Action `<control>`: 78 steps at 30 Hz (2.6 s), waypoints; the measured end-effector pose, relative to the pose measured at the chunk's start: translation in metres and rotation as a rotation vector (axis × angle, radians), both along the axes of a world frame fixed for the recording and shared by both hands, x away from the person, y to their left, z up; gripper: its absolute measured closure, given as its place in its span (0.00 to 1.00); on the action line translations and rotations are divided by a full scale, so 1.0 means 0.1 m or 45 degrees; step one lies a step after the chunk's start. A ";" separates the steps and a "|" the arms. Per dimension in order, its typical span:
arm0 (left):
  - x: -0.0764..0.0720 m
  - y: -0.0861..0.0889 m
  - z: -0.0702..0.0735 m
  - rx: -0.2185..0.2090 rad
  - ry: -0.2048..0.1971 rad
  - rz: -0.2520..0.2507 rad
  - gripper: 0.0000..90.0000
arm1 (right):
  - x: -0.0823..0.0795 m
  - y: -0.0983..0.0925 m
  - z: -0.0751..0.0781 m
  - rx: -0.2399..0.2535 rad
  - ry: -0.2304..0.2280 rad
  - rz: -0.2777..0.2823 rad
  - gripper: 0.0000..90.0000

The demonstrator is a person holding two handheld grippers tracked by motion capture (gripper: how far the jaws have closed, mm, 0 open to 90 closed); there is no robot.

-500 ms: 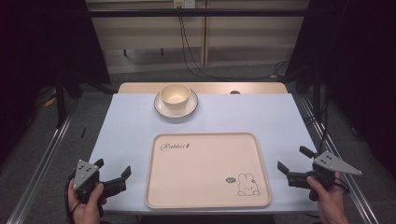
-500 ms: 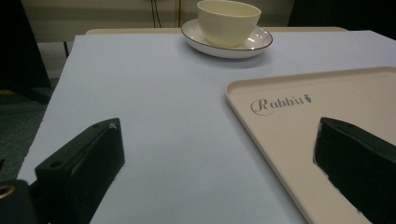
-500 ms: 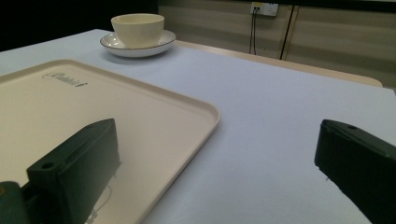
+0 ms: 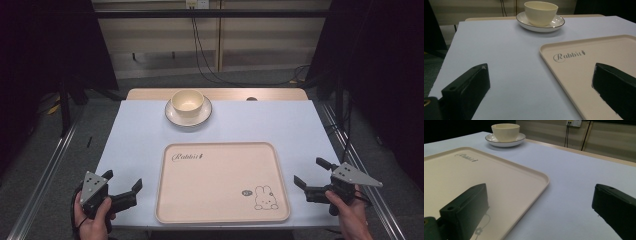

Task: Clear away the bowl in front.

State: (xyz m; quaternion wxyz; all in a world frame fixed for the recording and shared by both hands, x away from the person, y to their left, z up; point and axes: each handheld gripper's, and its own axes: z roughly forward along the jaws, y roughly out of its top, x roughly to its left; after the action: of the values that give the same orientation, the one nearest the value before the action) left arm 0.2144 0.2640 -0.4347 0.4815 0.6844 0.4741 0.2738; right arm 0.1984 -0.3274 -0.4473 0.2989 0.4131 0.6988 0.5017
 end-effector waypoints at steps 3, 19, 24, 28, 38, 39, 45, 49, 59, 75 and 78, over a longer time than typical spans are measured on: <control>0.00 -0.02 0.00 0.020 -0.004 0.000 0.02 | 0.00 0.00 0.00 0.002 -0.003 0.000 0.00; 0.21 -0.22 0.06 -0.017 0.015 -0.068 0.02 | 0.01 0.00 0.00 0.005 -0.019 0.003 0.01; 0.27 -0.30 0.11 -0.032 0.009 -0.086 0.02 | 0.01 0.00 0.00 0.010 -0.008 0.010 0.01; 0.32 -0.37 0.12 -0.037 0.005 -0.100 0.02 | 0.01 0.00 0.00 0.004 -0.009 0.002 0.01; 0.49 -0.54 0.16 -0.002 0.029 -0.188 0.04 | 0.02 0.00 0.00 0.030 -0.007 0.014 0.01; 0.50 -0.55 0.16 -0.002 0.027 -0.201 0.03 | 0.02 0.00 0.00 0.029 -0.007 0.012 0.01; 0.58 -0.58 0.17 0.010 0.035 -0.170 0.02 | 0.03 0.00 0.00 0.024 -0.003 0.013 0.01; 0.65 -0.60 0.20 0.014 0.031 -0.180 0.02 | 0.04 -0.01 -0.01 0.019 0.003 0.016 0.01; 0.87 -0.71 0.26 0.014 0.010 -0.203 0.02 | 0.05 -0.01 -0.01 0.026 0.002 0.013 0.01; 1.17 -0.81 0.25 0.080 0.050 -0.220 0.03 | 0.06 -0.01 -0.01 0.029 0.000 0.020 0.01; 1.21 -0.78 0.29 0.048 0.059 -0.246 0.02 | 0.06 -0.01 -0.01 0.030 -0.001 0.019 0.01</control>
State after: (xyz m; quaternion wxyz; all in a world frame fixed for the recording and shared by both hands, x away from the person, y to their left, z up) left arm 0.3355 0.1856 -0.4057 0.4816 0.7419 0.4117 0.2192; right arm 0.2043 -0.3280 -0.4479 0.2905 0.4111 0.6958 0.5123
